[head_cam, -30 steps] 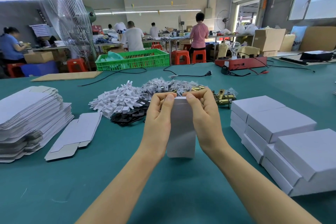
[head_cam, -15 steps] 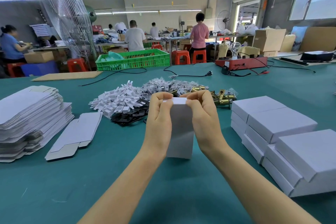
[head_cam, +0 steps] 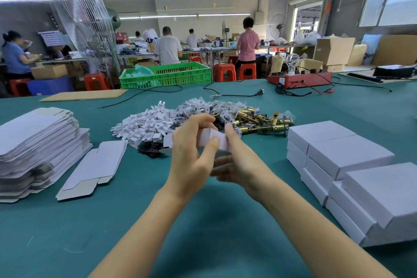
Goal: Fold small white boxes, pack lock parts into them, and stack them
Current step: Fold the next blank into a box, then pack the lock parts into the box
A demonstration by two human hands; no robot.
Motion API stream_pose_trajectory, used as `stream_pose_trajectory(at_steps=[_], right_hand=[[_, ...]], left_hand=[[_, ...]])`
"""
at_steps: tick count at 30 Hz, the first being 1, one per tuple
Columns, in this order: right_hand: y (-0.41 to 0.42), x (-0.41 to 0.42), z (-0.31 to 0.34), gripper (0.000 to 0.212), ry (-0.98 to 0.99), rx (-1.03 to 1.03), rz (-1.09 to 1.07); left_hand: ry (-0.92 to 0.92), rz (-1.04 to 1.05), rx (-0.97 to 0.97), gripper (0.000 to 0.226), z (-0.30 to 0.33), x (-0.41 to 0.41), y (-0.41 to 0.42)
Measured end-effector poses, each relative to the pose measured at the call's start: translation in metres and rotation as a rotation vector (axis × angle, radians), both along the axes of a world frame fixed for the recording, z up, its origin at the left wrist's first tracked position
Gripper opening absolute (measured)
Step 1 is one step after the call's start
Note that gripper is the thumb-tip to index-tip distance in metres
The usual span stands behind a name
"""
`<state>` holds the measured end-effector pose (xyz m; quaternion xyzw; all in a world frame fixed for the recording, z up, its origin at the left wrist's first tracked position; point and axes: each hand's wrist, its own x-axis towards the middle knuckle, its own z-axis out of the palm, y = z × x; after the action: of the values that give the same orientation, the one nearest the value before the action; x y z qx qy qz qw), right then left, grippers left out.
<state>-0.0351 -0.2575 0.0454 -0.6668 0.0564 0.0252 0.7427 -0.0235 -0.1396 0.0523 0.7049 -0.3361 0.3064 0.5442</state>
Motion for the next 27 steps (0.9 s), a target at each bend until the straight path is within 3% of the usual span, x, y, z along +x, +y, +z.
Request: stream_pose_trajectory(at_steps=[3, 5, 7, 9, 12, 14, 20, 23, 27], right_hand=[[-0.004, 0.003, -0.014, 0.031, 0.079, 0.295, 0.035], [-0.01, 0.007, -0.025, 0.018, 0.024, 0.351, 0.018], [-0.018, 0.009, -0.034, 0.017, -0.061, 0.376, 0.015], [-0.022, 0.01, -0.04, 0.025, -0.112, 0.391, 0.008], [-0.025, 0.01, -0.047, 0.034, -0.164, 0.331, 0.017], [-0.025, 0.012, -0.052, 0.033, -0.196, 0.314, 0.041], [-0.022, 0.013, -0.057, 0.027, -0.318, 0.049, -0.035], [-0.022, 0.013, -0.058, 0.025, -0.351, -0.036, 0.007], [-0.019, 0.01, -0.058, 0.026, -0.377, -0.102, 0.062]], left_hand=[[-0.069, 0.036, 0.11, 0.021, -0.014, 0.006, 0.0], [-0.079, 0.102, 0.116, 0.032, -0.027, 0.007, -0.004], [-0.05, 0.236, 0.104, 0.044, -0.041, 0.011, -0.007], [0.115, 0.267, 0.05, 0.052, -0.051, 0.017, -0.007], [0.553, -0.02, -0.117, 0.038, -0.054, 0.026, 0.0], [0.711, -0.15, -0.161, 0.026, -0.058, 0.031, 0.005], [0.705, -0.225, -0.195, 0.037, -0.058, 0.037, 0.017], [0.73, -0.258, -0.207, 0.048, -0.062, 0.038, 0.019], [0.755, -0.275, -0.207, 0.045, -0.064, 0.041, 0.023]])
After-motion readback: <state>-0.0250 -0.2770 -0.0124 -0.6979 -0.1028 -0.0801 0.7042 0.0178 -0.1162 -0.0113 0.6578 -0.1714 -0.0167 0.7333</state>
